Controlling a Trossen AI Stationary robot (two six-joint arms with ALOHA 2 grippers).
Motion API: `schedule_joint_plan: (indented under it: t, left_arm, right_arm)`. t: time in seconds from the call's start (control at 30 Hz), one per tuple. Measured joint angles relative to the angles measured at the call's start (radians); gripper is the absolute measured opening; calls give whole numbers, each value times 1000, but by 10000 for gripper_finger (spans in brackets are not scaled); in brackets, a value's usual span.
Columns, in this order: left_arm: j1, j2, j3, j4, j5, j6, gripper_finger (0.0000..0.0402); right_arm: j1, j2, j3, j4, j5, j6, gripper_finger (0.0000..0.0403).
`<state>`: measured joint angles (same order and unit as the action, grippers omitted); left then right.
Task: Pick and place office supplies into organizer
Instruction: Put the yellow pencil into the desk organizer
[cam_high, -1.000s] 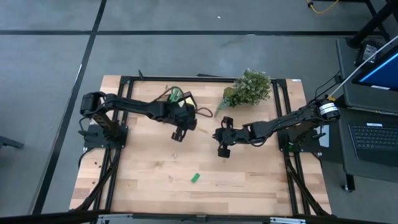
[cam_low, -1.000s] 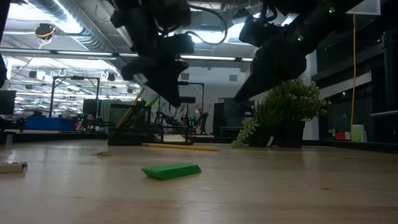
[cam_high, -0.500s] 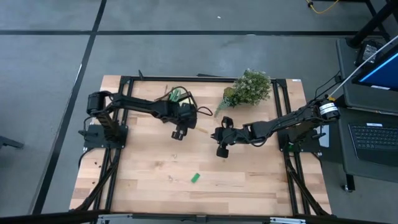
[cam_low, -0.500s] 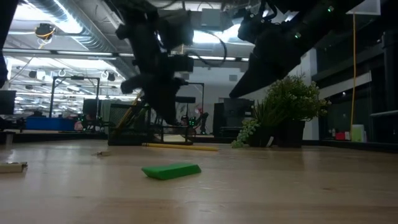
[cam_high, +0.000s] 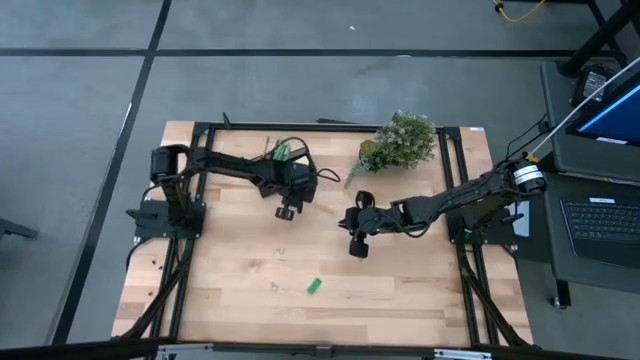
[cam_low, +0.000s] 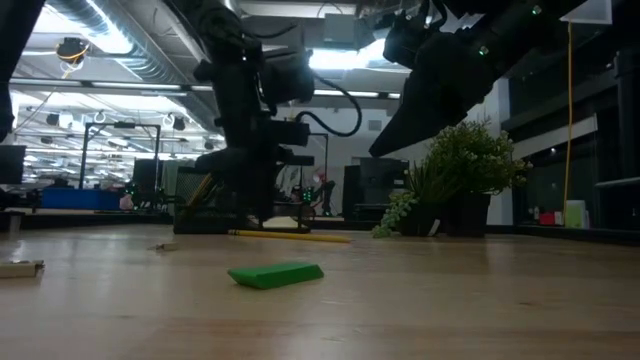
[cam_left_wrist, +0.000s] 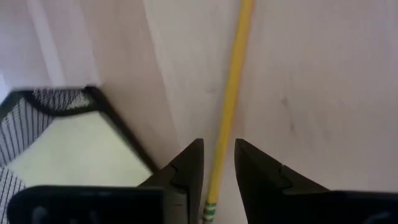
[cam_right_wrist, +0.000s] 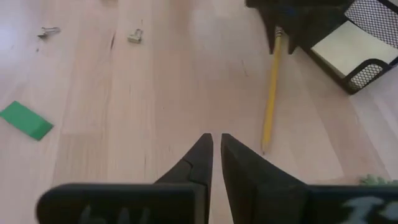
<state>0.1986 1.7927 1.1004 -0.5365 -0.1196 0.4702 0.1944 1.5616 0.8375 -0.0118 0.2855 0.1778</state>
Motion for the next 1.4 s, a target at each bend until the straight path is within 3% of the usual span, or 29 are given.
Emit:
schedule_joint_plan:
  t: [0.3, 0.77, 1.2, 1.4]
  left_arm:
    - [71, 8, 1, -10, 89, 7, 80]
    - [68, 16, -108, 105, 69, 68, 79]
    - [63, 20, -110, 84, 126, 68, 78]
    - [61, 21, -110, 74, 134, 54, 57]
  right_arm:
    - [5, 0, 0, -1, 0, -23, 35]
    - [5, 0, 1, -5, 0, -29, 35]
    - [5, 0, 1, -7, 0, -35, 35]
    - [5, 0, 1, -7, 1, -39, 35]
